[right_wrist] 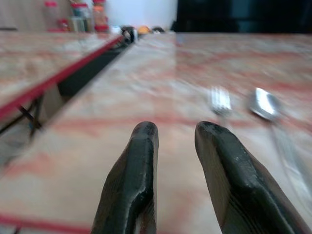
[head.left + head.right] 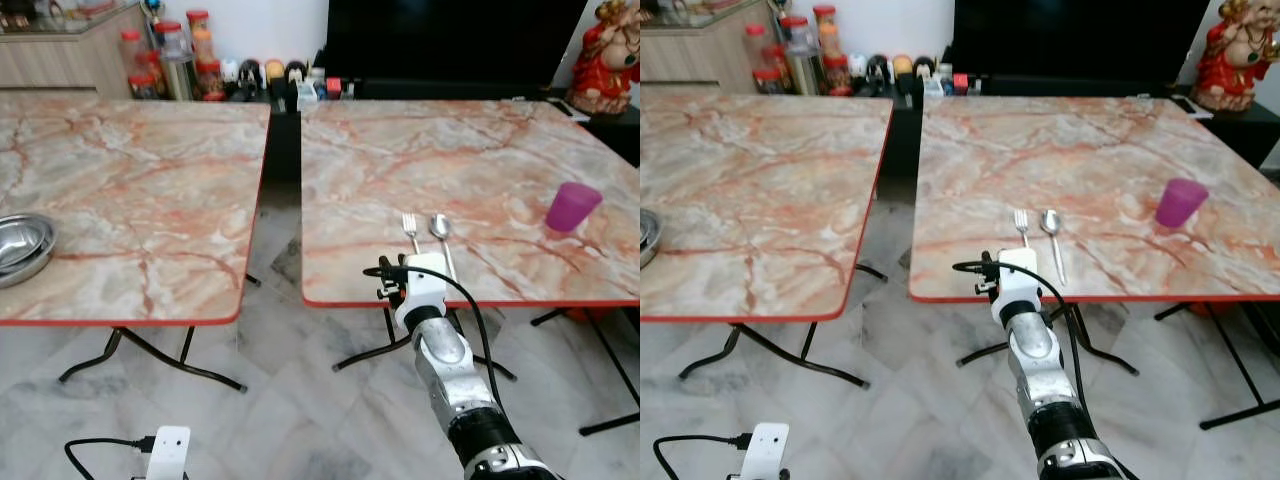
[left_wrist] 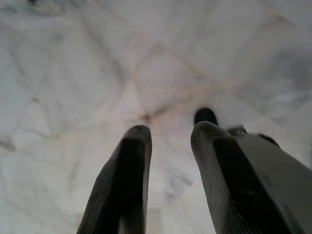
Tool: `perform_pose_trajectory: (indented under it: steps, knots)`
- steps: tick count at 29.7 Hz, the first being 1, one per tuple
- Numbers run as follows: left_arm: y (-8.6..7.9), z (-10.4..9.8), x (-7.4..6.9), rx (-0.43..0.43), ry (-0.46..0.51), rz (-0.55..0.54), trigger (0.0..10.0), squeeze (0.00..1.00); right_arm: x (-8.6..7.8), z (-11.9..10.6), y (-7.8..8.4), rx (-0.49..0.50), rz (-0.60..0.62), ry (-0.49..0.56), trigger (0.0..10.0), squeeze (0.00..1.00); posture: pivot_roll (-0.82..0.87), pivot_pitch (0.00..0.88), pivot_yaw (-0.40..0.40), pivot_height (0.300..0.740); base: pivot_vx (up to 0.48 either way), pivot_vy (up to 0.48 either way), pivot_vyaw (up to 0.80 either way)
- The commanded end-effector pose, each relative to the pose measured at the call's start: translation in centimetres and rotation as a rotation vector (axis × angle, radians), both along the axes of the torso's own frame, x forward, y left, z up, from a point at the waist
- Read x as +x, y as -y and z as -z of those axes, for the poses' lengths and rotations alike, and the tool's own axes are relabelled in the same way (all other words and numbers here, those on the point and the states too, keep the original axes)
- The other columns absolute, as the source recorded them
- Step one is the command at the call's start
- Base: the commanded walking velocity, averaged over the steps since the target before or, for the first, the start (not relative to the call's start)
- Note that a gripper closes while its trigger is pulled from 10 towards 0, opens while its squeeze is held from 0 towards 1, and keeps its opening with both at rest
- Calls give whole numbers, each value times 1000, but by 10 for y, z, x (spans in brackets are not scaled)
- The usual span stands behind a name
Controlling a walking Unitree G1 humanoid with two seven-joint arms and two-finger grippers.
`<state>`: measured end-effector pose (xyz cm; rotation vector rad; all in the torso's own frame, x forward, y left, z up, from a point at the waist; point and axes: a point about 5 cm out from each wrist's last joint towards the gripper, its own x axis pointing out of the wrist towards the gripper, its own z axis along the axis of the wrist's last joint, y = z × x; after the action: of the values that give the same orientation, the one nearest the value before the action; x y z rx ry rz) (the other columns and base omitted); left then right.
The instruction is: Setting the table
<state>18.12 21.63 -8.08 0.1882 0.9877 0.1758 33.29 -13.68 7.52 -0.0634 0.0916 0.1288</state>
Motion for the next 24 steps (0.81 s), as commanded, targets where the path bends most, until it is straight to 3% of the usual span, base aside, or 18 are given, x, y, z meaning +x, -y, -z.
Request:
perform_pose_trajectory:
  steps: [1,7,24]
  knots:
    - [1,-1,3,-13,20,-11,10000,0,2,-2,1,11,12,3,10000,0,-78,0,-28,736,0,0,0]
    - [1,-3,5,-27,35,-22,10000,0,1,0,-1,21,17,-4,10000,0,-74,0,-29,736,0,0,0]
    - [-2,-2,3,-16,25,-28,10000,0,-4,3,-10,28,-15,-1,10000,0,-72,0,-29,736,370,0,0]
